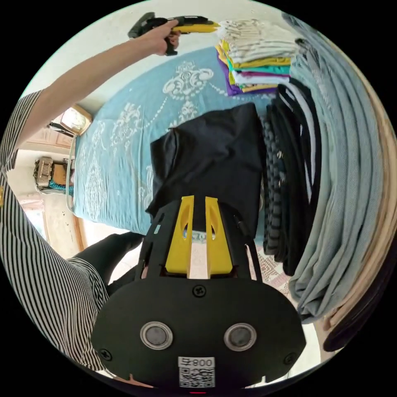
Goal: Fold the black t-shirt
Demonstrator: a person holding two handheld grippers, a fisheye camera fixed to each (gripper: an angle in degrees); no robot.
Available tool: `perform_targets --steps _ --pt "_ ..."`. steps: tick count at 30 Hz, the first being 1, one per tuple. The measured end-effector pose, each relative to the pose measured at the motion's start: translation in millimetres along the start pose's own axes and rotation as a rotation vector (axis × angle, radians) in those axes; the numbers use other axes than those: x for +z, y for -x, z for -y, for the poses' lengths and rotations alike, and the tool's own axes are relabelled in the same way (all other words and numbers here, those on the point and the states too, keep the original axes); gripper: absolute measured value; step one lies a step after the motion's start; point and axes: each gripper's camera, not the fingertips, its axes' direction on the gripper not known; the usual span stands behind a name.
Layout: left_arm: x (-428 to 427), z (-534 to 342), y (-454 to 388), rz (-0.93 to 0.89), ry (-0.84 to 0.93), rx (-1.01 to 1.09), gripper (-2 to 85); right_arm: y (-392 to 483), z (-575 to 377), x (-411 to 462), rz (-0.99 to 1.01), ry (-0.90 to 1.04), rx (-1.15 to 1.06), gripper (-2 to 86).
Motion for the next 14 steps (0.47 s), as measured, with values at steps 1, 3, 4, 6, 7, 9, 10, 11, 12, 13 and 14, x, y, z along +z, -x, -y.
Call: perform_targets --steps 1,3,4,6,7,9,10,11,12,13,14 --pt "8 17 2 0.009 -0.001 -0.034 6.4 3 6 -6 -0.003 -0.029 -0.01 5.9" --pt "20 38 6 0.021 -0.004 -0.092 6.2 14 33 -27 0.007 -0.152 -0.037 6.0" --pt "29 48 10 0.022 0.004 -0.138 5.8 17 40 -32 0.014 -0.18 -0.043 6.2" --pt "44 58 10 -0.012 0.028 -0.167 4.8 30 69 -44 0.047 -0.28 -0.078 6.5" --pt "51 61 7 -0.012 0.04 -0.173 3.9 34 76 -46 0.048 -0.298 -0.087 6.5" --pt "55 62 -1 -0.032 0.026 -0.175 2.6 48 106 -51 0.047 -0.356 -0.118 6.6" --pt "53 60 -8 -0.052 0.005 -0.166 2.1 52 113 -52 0.042 -0.371 -0.122 6.6" --pt "50 56 -17 -0.074 -0.02 -0.136 1.7 57 126 -57 0.035 -0.406 -0.122 6.7" --pt "48 55 -22 -0.078 -0.025 -0.124 1.5 62 140 -63 0.042 -0.447 -0.121 6.7" --pt "46 52 -30 -0.079 -0.03 -0.107 1.1 65 147 -66 0.045 -0.465 -0.123 6.7" --pt "45 51 -38 -0.076 -0.034 -0.087 0.8 70 161 -70 0.042 -0.496 -0.126 6.7"
